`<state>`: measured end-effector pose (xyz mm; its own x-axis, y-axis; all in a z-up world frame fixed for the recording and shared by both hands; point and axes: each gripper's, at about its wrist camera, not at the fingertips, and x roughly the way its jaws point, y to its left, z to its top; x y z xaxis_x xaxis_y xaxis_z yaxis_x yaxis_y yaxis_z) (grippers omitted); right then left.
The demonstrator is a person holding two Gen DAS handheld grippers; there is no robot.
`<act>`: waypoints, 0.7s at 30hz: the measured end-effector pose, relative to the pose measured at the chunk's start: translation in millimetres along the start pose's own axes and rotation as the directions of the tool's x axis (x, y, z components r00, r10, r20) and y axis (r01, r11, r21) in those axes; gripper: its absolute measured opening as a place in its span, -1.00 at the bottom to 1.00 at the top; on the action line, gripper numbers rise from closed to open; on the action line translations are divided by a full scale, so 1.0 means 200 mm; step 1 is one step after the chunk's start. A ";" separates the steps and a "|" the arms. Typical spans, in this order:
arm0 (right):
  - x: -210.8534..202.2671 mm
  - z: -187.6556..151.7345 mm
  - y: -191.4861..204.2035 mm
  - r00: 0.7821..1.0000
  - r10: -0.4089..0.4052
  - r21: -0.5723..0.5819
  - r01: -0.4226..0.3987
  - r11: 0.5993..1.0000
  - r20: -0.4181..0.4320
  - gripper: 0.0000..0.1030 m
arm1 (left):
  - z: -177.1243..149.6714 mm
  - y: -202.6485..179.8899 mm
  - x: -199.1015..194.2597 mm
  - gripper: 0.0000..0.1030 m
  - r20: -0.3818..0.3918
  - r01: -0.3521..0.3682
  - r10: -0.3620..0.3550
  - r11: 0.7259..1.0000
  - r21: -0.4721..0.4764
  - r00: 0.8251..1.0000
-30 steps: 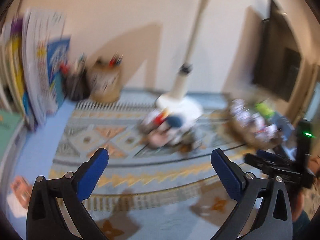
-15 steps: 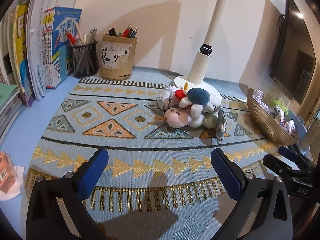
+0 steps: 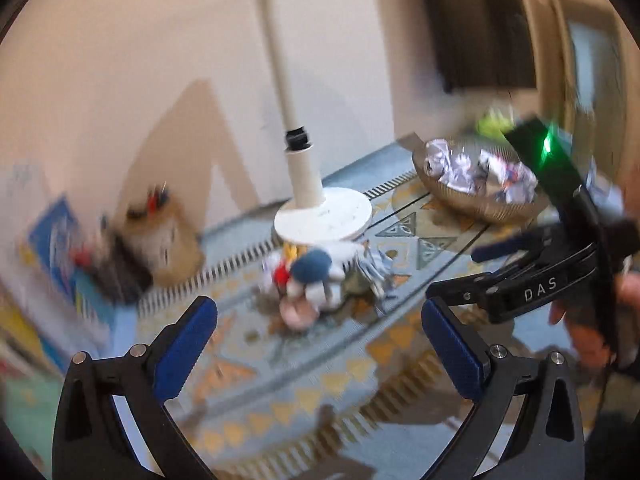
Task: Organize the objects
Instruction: 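Grasp the blue-white plush toy with left tool while right grasps the plaid bow clip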
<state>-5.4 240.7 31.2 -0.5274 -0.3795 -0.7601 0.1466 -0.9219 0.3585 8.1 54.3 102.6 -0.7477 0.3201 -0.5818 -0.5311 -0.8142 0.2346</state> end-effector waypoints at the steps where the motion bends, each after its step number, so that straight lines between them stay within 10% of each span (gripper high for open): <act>1: 0.01 0.04 0.02 1.000 -0.010 -0.019 0.011 1.000 0.013 0.98 | 0.03 0.00 0.06 0.98 -0.017 -0.004 0.005 0.999 0.035 1.000; 7: 0.15 0.15 0.09 1.000 0.012 -0.046 -0.013 0.999 -0.011 0.53 | 0.06 0.07 0.39 0.71 -0.117 0.063 -0.052 0.994 0.093 0.992; 14: 0.36 0.26 0.03 0.999 0.022 -0.027 -0.023 0.999 -0.035 0.52 | 0.07 0.18 0.60 0.55 -0.183 0.197 -0.192 0.980 0.008 0.964; 21: 0.34 0.25 0.04 1.000 0.001 -0.102 -0.003 0.995 -0.025 -0.07 | 0.08 0.09 0.70 0.15 -0.184 0.253 -0.246 0.967 0.014 0.952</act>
<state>-82.1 211.5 10.0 -0.5066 -0.3819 -0.7730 0.2332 -0.9238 0.3036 -111.7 91.5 38.0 -0.5076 0.4160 -0.7545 -0.7086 -0.6997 0.0910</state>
